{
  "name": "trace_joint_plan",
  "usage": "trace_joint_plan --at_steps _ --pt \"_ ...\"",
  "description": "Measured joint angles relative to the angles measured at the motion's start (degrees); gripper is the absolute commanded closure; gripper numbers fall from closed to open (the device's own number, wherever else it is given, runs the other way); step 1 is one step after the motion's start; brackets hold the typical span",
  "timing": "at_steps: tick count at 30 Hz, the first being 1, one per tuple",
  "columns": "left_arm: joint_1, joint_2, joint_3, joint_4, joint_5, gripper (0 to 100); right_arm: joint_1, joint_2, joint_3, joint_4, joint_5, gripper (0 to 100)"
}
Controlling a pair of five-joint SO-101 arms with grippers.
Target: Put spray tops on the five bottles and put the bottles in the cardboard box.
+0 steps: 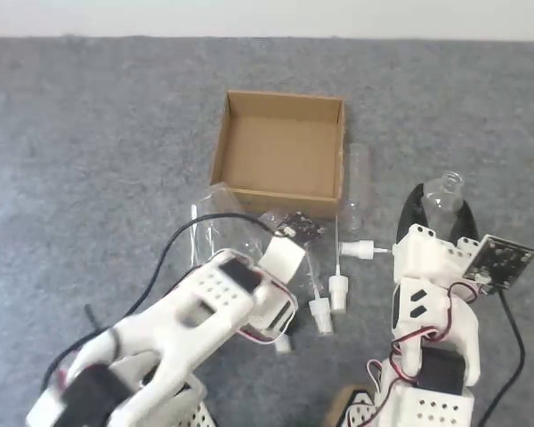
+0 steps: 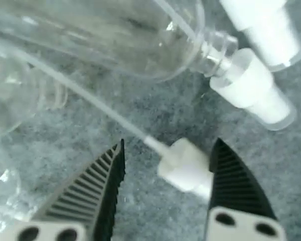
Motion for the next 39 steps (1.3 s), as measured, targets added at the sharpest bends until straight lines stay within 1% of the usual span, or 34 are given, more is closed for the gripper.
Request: trace_joint_plan --at_steps 3,5,10,13,15,18,23,25,28,30,34,39 --pt "-1.14 8.18 -4.84 2.02 -0.26 81 0.00 0.00 0.00 0.00 0.00 91.4" --pt "-2.11 11.08 -7.56 3.34 -0.62 84 0.00 0.00 0.00 0.00 0.00 91.4" --pt "-5.45 11.34 -8.97 4.40 -4.04 94 0.00 0.00 0.00 0.00 0.00 91.4" --pt "-8.18 10.11 -8.88 4.48 -5.71 96 0.00 0.00 0.00 0.00 0.00 91.5" --pt "-9.93 7.74 -8.70 5.01 -7.21 96 0.00 0.00 0.00 0.00 0.00 91.5" --pt "-10.37 3.25 -8.53 8.09 -9.05 96 0.00 0.00 0.00 0.00 0.00 91.5" --pt "-10.90 -1.93 -8.53 11.87 -9.41 95 0.00 0.00 0.00 0.00 0.00 91.5" --pt "-10.90 -2.29 -8.53 12.84 -10.90 91 0.00 0.00 0.00 0.00 0.00 91.5" --pt "-10.90 -2.46 -8.53 13.27 -13.36 80 0.00 0.00 0.00 0.00 0.00 91.5" --pt "-12.04 -2.46 -8.00 13.89 -13.98 75 0.00 0.00 0.00 0.00 0.00 91.5" --pt "-15.21 -2.46 -7.65 14.33 -14.59 76 0.00 0.00 0.00 0.00 0.00 91.5" --pt "-15.12 -2.37 -7.65 14.51 -16.44 81 0.00 0.00 0.00 0.00 0.00 91.5"
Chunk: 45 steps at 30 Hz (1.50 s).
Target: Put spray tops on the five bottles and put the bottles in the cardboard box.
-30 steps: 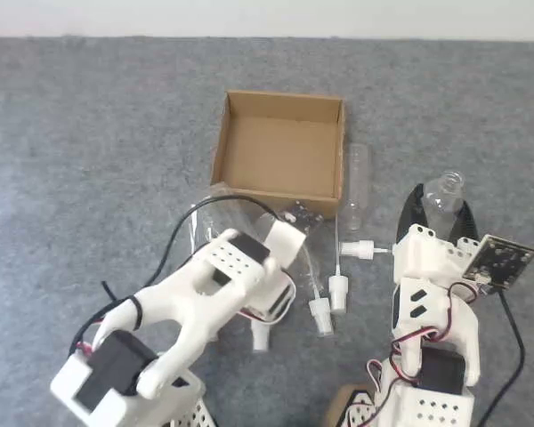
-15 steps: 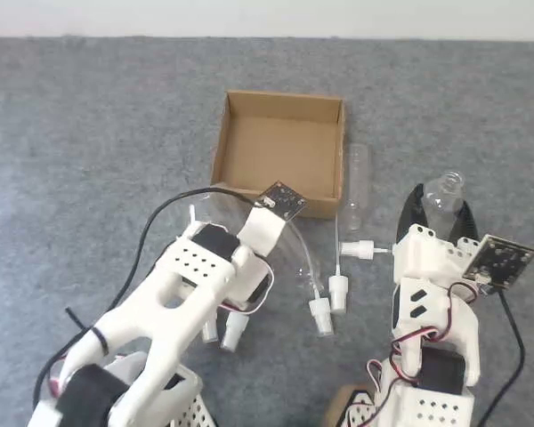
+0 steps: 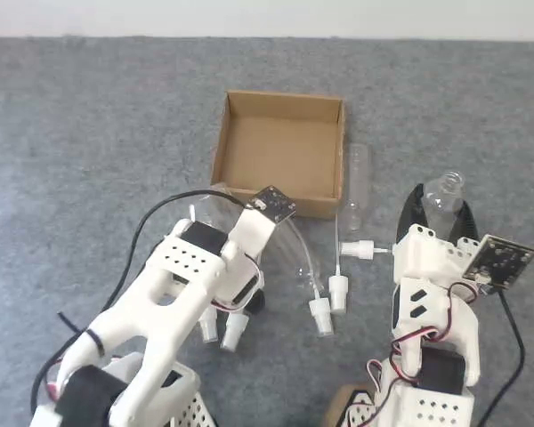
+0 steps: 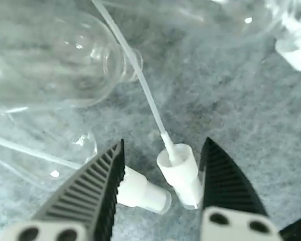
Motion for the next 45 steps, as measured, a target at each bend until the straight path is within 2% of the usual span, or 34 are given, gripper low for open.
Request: trace_joint_plan --at_steps 9,19,23,30,38,43,45 --pt "-0.53 16.26 -2.64 -1.76 -1.58 84 0.00 0.00 0.00 0.00 0.00 91.5" --pt "-0.44 19.78 -15.03 13.98 -4.75 84 0.00 0.00 0.00 0.00 0.00 91.4" --pt "-0.44 20.04 -15.56 15.30 -4.75 85 0.00 0.00 0.00 0.00 0.00 91.4" --pt "-0.44 20.13 -10.81 8.70 -4.75 85 0.00 0.00 0.00 0.00 0.00 91.4" --pt "-0.44 20.13 -8.97 5.54 -4.75 86 0.00 0.00 0.00 0.00 0.00 91.4" --pt "-0.26 19.96 -5.01 0.35 -4.92 99 0.00 0.00 0.00 0.00 0.00 91.4" --pt "-0.09 19.25 -4.04 -0.70 -4.92 99 0.00 0.00 0.00 0.00 0.00 91.4"
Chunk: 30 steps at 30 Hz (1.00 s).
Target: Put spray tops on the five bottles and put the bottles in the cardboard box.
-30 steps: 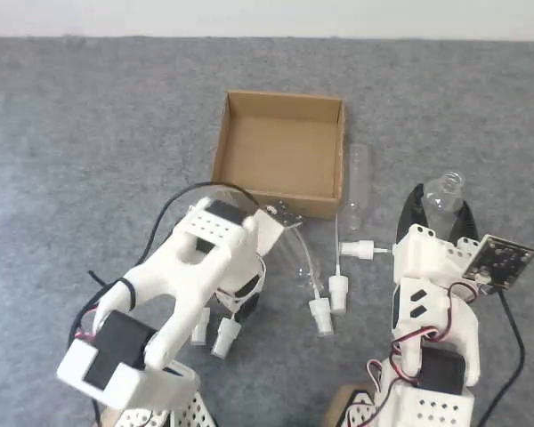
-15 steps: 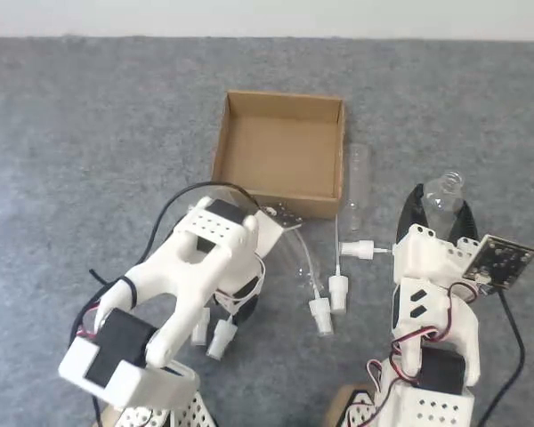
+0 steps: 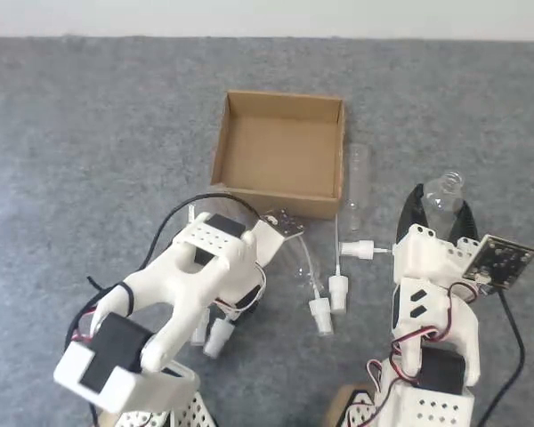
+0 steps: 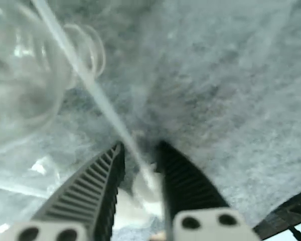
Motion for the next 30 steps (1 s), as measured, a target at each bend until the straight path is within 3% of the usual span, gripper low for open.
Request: trace_joint_plan --at_steps 7,22,30 --pt "0.70 0.62 -1.05 1.23 0.00 99 0.00 0.00 0.00 0.00 0.00 91.4" --pt "1.23 0.79 -16.18 18.55 0.18 99 0.00 0.00 0.00 0.00 0.00 91.4" --pt "-4.92 0.79 -23.12 23.03 0.09 99 0.00 0.00 0.00 0.00 0.00 91.6"
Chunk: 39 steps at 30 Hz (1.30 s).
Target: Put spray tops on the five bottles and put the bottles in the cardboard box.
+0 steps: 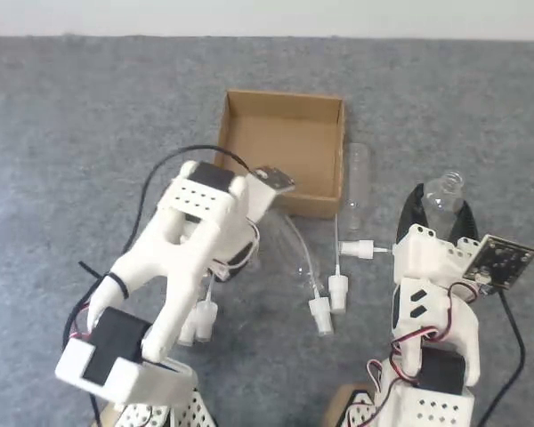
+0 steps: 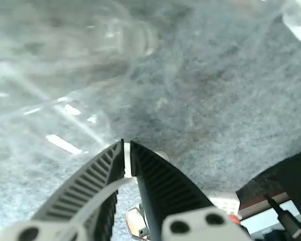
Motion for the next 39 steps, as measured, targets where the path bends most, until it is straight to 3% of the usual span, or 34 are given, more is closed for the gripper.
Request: trace_joint_plan --at_steps 10,16,31,34,39 --pt "-11.60 0.00 -1.32 0.35 -2.55 99 0.00 0.00 0.00 0.00 0.00 91.6" --pt "-24.26 0.00 -5.71 0.26 -3.69 99 0.00 0.00 0.00 0.00 0.00 91.6" --pt "-49.67 0.09 -4.13 -14.95 -3.69 99 0.00 0.00 0.18 -0.09 0.00 91.4" --pt "-53.63 0.09 -3.78 -17.58 -3.69 93 0.00 0.09 0.97 -0.79 0.00 91.4" --pt "-59.52 0.09 -3.78 -18.37 -3.69 76 -0.79 0.00 0.88 -1.14 -0.09 91.4"
